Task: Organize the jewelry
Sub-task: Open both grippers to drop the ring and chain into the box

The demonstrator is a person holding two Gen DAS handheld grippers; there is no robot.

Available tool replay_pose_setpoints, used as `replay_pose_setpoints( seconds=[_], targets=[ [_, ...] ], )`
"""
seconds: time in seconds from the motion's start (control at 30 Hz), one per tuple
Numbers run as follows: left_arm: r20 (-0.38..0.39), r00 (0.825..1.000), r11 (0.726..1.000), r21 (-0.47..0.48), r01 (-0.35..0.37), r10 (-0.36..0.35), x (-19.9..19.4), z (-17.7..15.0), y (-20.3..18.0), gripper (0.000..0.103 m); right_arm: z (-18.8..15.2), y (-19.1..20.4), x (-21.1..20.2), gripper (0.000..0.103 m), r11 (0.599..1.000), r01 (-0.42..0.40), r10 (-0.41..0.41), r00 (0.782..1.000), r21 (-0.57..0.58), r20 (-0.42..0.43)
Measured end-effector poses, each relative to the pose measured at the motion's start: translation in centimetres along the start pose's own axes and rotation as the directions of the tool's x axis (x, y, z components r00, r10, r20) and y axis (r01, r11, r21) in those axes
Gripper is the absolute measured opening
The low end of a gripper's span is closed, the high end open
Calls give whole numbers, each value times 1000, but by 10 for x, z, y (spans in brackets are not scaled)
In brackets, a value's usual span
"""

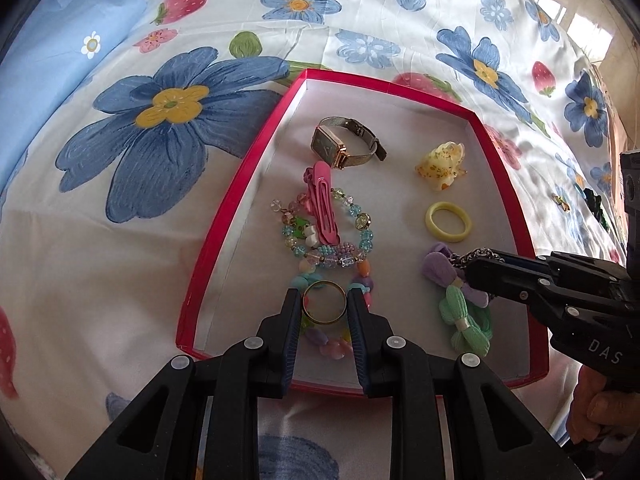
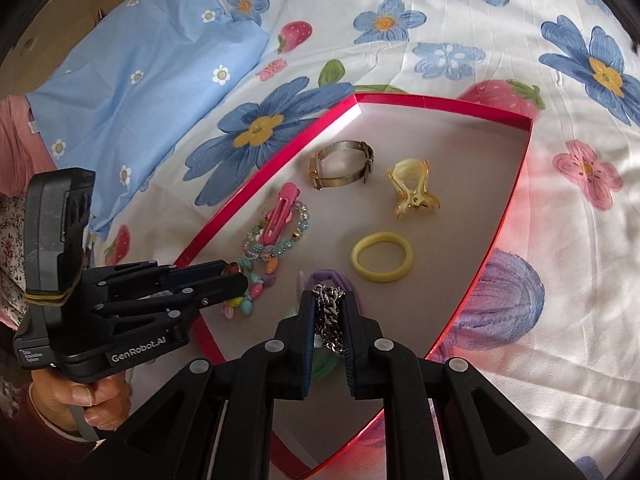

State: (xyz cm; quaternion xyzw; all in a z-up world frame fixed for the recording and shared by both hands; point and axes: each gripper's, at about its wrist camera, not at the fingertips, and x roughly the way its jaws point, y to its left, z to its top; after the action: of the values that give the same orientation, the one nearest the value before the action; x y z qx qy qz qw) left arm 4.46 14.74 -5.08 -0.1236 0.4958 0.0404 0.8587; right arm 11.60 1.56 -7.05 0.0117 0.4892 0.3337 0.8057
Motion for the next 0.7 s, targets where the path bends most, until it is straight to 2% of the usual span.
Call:
replay_pose_setpoints(
  seconds=[0.43, 0.7],
  targets=[
    [2, 1000, 1000, -11, -3, 3, -1, -2, 1, 24, 0, 1, 1, 14, 1000, -6, 6, 1000, -1, -2],
    [-3, 1000, 1000, -29, -6, 6, -2, -2, 3, 29, 1, 0, 0, 16, 1000, -21, 21, 1000, 11, -1]
  ],
)
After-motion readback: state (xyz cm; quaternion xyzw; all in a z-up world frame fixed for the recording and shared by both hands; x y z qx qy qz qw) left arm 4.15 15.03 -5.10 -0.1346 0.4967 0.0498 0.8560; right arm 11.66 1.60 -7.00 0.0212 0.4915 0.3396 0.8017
